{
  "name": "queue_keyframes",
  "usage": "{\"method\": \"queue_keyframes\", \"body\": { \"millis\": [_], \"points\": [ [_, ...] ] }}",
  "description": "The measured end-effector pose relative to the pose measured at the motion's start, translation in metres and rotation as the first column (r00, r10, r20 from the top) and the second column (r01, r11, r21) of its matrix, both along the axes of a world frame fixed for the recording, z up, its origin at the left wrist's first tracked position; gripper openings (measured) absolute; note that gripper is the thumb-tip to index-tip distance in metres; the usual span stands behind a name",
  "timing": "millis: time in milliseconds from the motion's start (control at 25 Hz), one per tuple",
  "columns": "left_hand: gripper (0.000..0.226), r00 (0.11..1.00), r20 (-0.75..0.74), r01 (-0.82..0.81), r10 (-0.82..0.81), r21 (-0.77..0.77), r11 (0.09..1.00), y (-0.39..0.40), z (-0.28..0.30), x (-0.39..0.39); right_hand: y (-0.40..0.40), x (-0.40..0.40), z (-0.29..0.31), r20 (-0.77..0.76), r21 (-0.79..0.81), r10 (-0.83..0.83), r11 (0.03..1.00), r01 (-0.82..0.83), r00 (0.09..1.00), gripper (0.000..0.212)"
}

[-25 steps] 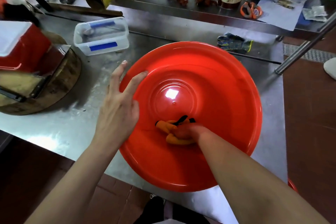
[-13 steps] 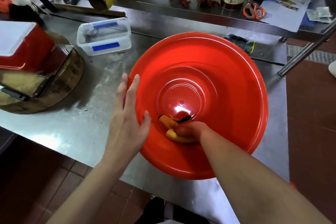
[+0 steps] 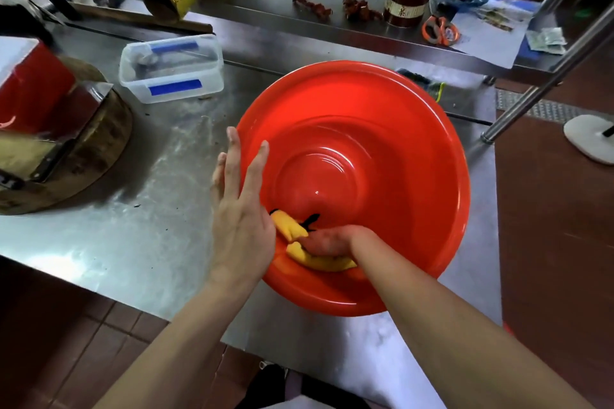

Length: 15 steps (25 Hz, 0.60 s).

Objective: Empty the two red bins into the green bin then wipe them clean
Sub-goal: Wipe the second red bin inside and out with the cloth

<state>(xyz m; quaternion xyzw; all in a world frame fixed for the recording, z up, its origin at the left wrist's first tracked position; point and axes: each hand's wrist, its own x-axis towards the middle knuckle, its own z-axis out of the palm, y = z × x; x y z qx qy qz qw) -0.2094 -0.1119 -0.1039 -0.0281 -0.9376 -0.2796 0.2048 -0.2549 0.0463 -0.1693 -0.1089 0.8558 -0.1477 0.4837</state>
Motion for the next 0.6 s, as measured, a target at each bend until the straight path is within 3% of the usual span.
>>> {"method": "queue_keyframes", "body": {
  "millis": [120, 360, 600],
  "points": [
    [0.090, 0.999, 0.036, -0.033, 0.034, -0.027, 0.999, 0.002, 0.000, -0.005, 0.005, 0.021, 0.029, -0.016, -0.086, 0.010, 0.996, -0.012, 1.000, 0.054],
    [0.087, 0.997, 0.068, 0.034, -0.033, -0.008, 0.999, -0.004, -0.001, -0.009, 0.019, 0.062, 0.094, 0.069, -0.072, -0.054, 0.996, 0.059, 0.996, 0.054],
    [0.083, 0.988, 0.078, 0.134, -0.131, -0.033, 0.990, 0.007, 0.009, 0.000, 0.015, 0.057, 0.044, 0.049, 0.027, -0.045, 0.999, 0.044, 0.998, 0.055]
  ]
}}
